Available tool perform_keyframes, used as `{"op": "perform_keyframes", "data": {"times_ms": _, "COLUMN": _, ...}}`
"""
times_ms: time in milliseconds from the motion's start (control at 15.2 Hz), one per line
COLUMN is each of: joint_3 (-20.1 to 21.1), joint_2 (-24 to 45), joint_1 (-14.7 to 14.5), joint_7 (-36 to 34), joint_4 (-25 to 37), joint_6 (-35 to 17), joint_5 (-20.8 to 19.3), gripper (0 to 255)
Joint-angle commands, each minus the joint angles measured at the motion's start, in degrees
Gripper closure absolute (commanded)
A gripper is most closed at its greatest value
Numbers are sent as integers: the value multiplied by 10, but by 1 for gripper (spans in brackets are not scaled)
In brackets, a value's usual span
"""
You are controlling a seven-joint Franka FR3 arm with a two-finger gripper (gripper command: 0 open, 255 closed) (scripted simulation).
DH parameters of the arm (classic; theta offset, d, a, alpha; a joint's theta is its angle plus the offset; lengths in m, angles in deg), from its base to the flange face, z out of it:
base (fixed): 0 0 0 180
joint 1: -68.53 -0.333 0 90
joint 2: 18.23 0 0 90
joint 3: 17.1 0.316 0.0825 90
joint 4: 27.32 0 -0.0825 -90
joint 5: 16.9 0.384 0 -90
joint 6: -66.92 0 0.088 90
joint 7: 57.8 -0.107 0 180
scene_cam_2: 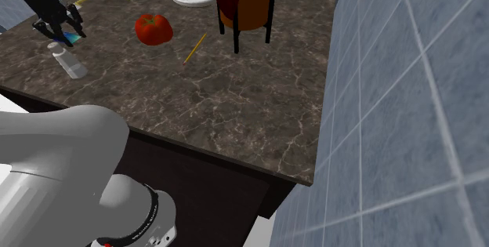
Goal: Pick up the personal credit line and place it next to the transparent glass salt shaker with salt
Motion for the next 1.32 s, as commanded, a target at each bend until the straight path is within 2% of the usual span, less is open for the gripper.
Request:
{"op": "perform_keyframes", "data": {"times_ms": 0, "joint_3": 0, "joint_2": 0, "joint_1": 0, "joint_7": 0, "joint_4": 0, "joint_6": 0, "joint_5": 0, "gripper": 255}}
{"op": "perform_keyframes", "data": {"times_ms": 66, "joint_3": 0, "joint_2": 0, "joint_1": 0, "joint_7": 0, "joint_4": 0, "joint_6": 0, "joint_5": 0, "gripper": 255}}
{"op": "perform_keyframes", "data": {"times_ms": 132, "joint_3": 0, "joint_2": 0, "joint_1": 0, "joint_7": 0, "joint_4": 0, "joint_6": 0, "joint_5": 0, "gripper": 0}}
{"op": "perform_keyframes", "data": {"times_ms": 462, "joint_3": 0, "joint_2": 0, "joint_1": 0, "joint_7": 0, "joint_4": 0, "joint_6": 0, "joint_5": 0, "gripper": 0}}
{"op": "perform_keyframes", "data": {"times_ms": 726, "joint_3": -14, "joint_2": 17, "joint_1": 7, "joint_7": -15, "joint_4": 56, "joint_6": 61, "joint_5": -20, "gripper": 0}}
{"op": "perform_keyframes", "data": {"times_ms": 1254, "joint_3": -14, "joint_2": 17, "joint_1": 7, "joint_7": -15, "joint_4": 56, "joint_6": 61, "joint_5": -20, "gripper": 0}}
